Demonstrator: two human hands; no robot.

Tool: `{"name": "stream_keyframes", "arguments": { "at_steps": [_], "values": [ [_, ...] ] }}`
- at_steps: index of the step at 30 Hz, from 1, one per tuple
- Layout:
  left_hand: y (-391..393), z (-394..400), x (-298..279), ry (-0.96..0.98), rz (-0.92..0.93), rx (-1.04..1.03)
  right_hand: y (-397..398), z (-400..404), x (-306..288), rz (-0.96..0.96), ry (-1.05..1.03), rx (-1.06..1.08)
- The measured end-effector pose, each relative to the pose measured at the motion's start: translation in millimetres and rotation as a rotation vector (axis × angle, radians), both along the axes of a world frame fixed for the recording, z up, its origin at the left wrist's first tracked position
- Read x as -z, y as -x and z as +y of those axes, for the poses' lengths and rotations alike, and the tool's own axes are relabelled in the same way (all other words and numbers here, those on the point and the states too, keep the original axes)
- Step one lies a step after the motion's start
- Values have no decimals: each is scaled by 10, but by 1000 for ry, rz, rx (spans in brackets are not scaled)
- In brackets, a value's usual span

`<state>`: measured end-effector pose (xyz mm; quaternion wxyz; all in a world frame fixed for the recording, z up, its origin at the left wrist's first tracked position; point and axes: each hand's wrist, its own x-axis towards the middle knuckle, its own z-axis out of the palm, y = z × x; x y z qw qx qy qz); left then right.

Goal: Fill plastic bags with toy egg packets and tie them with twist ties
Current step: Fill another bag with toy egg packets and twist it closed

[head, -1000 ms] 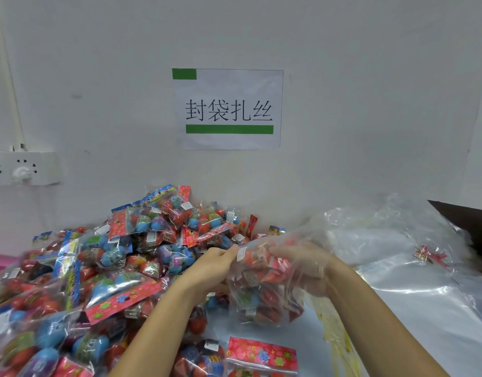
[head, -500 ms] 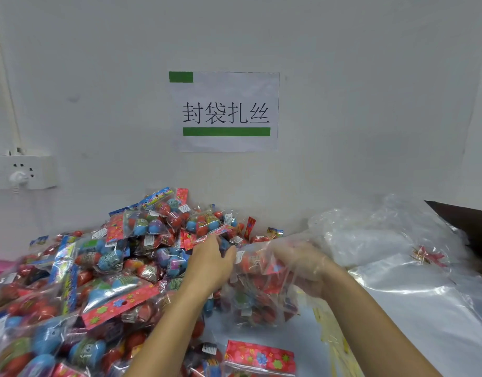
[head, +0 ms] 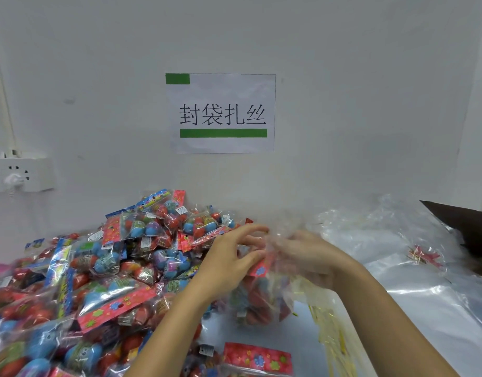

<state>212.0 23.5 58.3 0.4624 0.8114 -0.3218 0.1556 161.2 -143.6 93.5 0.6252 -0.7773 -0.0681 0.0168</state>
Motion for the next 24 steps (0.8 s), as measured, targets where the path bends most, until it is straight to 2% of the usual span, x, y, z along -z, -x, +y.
{"name": "stream_keyframes", "arguments": {
  "at_steps": [2, 5, 8, 9, 13, 15, 16, 20, 22, 24],
  "values": [
    [-20, 3, 32, 46, -7, -55, -9, -15, -41, 38, -19, -4],
    [-51, 23, 76, 117, 2, -134, -1, -59, -103, 52, 124, 41],
    [-113, 69, 103, 194, 52, -205, 23, -156, -193, -106, 324, 135],
    [-135, 91, 108, 225, 69, -222, 25, -191, -225, -173, 322, 180],
    [-196, 197, 104, 332, 97, -315, 10, -353, -265, -389, 38, 398],
    [-202, 229, 99, 365, 116, -342, -32, -490, -187, -390, 125, 535],
    [-201, 234, 96, 376, 126, -346, -58, -563, -135, -325, 214, 546],
    [-203, 232, 97, 376, 150, -350, -111, -650, 76, 46, 458, 233],
    [-199, 230, 94, 377, 162, -346, -153, -535, 182, 59, 442, 130],
    [-182, 234, 78, 378, 177, -334, -237, -386, 302, -45, 336, 165]
  ]
}}
